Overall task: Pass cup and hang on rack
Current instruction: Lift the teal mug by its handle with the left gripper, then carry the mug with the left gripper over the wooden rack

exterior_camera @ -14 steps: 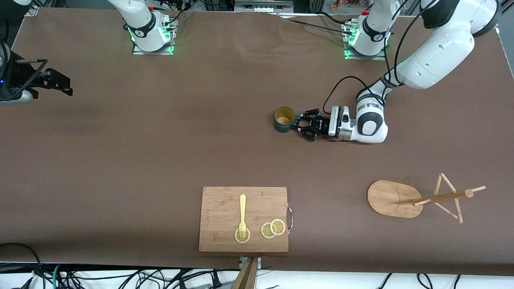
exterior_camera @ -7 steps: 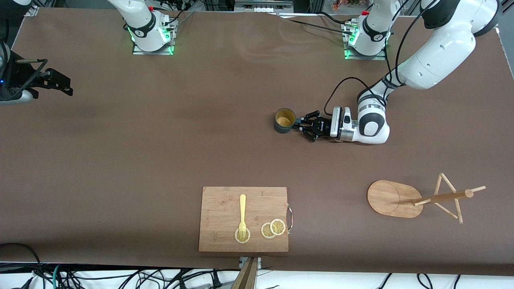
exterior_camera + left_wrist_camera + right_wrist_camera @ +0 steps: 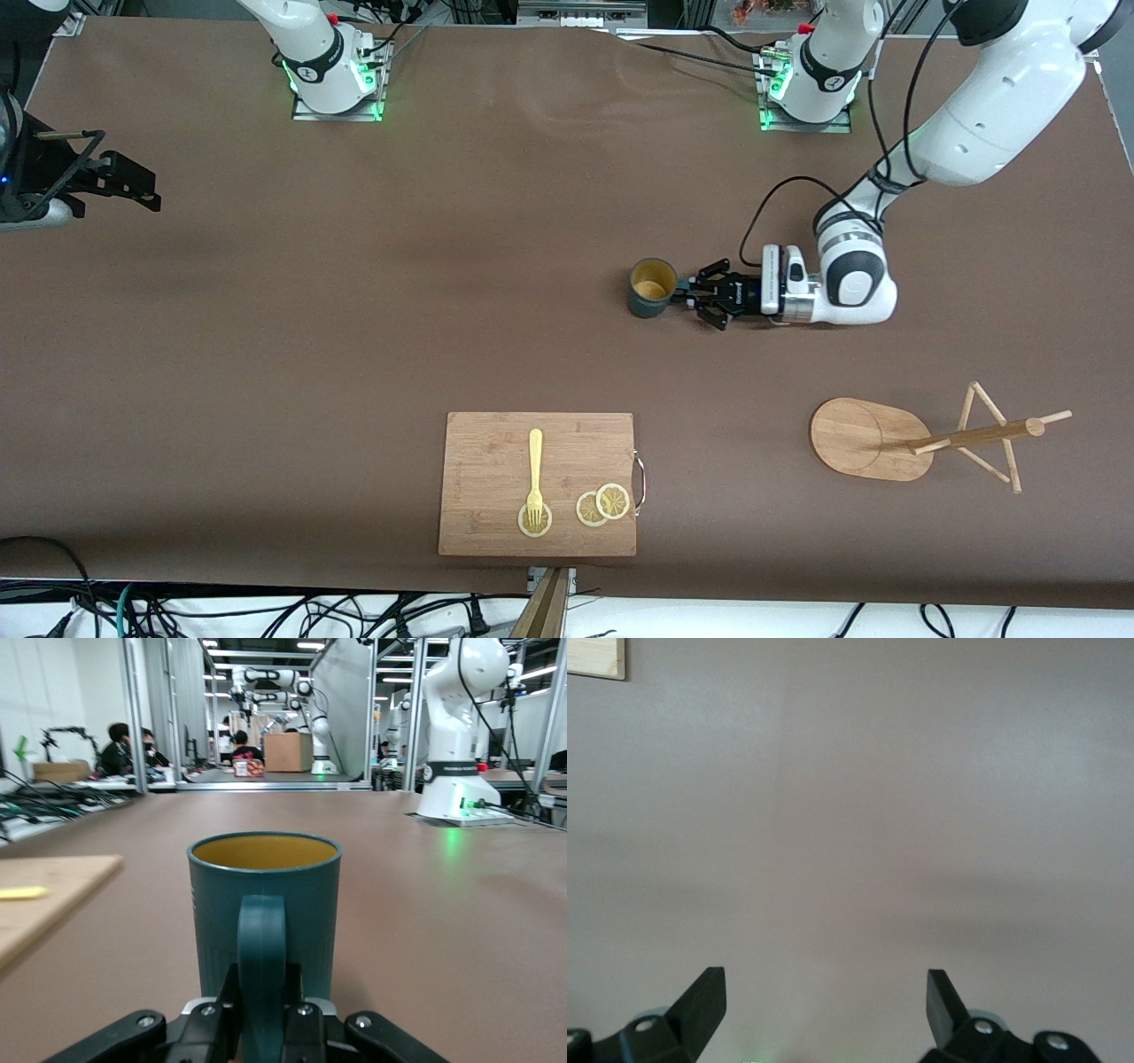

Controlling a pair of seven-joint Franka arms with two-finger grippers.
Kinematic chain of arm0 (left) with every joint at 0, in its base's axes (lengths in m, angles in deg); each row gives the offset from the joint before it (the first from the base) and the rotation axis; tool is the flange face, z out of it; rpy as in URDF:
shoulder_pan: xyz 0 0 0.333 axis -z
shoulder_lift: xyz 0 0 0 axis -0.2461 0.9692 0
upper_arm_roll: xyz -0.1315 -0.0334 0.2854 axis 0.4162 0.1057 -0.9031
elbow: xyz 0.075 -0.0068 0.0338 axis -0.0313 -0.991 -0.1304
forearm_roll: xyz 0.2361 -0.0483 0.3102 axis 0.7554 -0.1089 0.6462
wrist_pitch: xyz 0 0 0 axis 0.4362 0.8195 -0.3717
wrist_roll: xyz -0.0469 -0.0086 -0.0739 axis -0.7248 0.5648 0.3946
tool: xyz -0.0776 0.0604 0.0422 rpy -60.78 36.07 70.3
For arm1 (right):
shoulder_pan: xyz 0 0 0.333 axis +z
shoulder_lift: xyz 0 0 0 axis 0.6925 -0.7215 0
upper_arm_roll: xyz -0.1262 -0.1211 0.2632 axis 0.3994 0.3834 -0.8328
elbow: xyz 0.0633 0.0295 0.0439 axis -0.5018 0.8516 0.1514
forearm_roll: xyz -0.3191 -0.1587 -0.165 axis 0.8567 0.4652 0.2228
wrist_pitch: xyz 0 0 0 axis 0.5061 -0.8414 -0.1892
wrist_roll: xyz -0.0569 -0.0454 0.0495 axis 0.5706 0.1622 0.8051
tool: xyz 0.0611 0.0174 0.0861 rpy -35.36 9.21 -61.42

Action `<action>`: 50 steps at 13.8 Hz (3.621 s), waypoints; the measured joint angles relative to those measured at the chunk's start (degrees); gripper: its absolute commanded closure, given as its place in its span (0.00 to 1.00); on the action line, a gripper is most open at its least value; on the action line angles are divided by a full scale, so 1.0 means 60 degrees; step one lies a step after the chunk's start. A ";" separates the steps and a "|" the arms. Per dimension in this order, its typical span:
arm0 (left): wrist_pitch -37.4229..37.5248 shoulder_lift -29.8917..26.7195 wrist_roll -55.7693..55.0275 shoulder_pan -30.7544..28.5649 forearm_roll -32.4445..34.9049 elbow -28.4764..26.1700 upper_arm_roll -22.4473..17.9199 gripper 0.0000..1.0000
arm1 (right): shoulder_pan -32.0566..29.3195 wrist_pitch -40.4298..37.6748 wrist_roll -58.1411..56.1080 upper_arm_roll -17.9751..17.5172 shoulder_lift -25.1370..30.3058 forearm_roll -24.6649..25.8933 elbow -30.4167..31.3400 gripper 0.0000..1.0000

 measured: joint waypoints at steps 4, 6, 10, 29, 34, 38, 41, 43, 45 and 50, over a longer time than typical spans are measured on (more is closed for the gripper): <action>0.0493 -0.1253 -0.1585 -0.1065 0.1050 -0.0270 -0.0063 1.00 | 0.0001 -0.0001 0.0000 0.0000 0.0000 -0.0013 -0.0001 0.00; 0.1174 -0.1975 -0.3115 -0.1706 0.1562 -0.0425 -0.0092 1.00 | 0.0002 -0.0002 0.0000 0.0001 0.0000 -0.0016 -0.0004 0.00; 0.2450 -0.2887 -0.5754 -0.2924 0.2000 -0.0716 -0.0122 1.00 | 0.0005 -0.0004 0.0000 0.0000 0.0000 -0.0019 -0.0007 0.00; 0.7467 -0.0665 -1.5554 -0.5947 0.0873 0.1050 -0.0160 1.00 | 0.0022 -0.0008 0.0004 0.0001 0.0000 -0.0026 -0.0011 0.00; 0.6185 -0.0510 -1.7087 -0.6078 0.0199 0.1558 -0.0159 1.00 | 0.0027 -0.0008 0.0004 0.0000 0.0000 -0.0028 -0.0012 0.00; 0.5626 -0.0261 -1.8307 -0.6149 -0.0317 0.1691 -0.0145 1.00 | 0.0030 -0.0012 0.0004 0.0000 0.0000 -0.0030 -0.0014 0.00; 0.5472 -0.0062 -1.9192 -0.6148 -0.0603 0.1843 -0.0030 1.00 | 0.0031 -0.0013 0.0004 0.0000 0.0000 -0.0031 -0.0014 0.00; 0.5447 0.0128 -1.9721 -0.6149 -0.0627 0.2131 0.0027 1.00 | 0.0031 -0.0014 0.0004 0.0000 0.0000 -0.0031 -0.0014 0.00; 0.5441 0.0379 -2.0324 -0.6149 -0.0633 0.2543 0.0071 1.00 | 0.0032 -0.0014 0.0004 0.0000 0.0000 -0.0032 -0.0014 0.00; 0.5432 0.0980 -2.0995 -0.6148 -0.0633 0.3309 0.0240 1.00 | 0.0033 -0.0015 0.0004 0.0000 0.0000 -0.0033 -0.0014 0.00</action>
